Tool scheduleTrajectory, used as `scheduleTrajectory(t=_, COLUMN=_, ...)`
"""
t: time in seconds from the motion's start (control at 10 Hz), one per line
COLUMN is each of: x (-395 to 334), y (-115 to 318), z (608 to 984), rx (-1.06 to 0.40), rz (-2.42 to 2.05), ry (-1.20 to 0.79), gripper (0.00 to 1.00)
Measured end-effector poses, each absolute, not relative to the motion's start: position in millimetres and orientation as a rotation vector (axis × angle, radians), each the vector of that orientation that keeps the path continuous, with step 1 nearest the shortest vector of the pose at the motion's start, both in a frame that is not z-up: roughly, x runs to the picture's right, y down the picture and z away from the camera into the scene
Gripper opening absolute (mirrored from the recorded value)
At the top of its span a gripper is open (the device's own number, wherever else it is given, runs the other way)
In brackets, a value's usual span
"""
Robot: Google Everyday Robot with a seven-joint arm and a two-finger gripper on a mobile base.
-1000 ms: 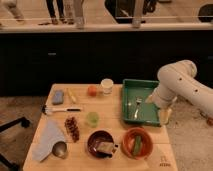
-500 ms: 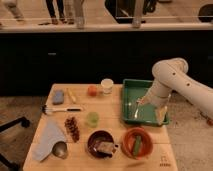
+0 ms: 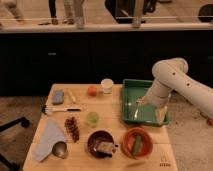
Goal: Place fork in table surface
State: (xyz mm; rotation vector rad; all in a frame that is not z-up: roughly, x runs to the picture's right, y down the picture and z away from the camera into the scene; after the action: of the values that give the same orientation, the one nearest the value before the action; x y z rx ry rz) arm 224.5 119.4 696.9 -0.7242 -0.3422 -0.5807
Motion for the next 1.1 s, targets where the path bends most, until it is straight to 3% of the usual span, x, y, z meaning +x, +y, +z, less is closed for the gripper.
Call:
scheduleTrajectory(t=0.6, x=218.5, y=86.6, z=749.4, rx=-0.663, rz=-0.837, ry=-0.327, gripper=0.8)
scheduleTrajectory(t=1.1, x=213.4, y=89.5, z=774.0, rx=-0.716, rz=-1.151, ry=-0.517, gripper=0.8)
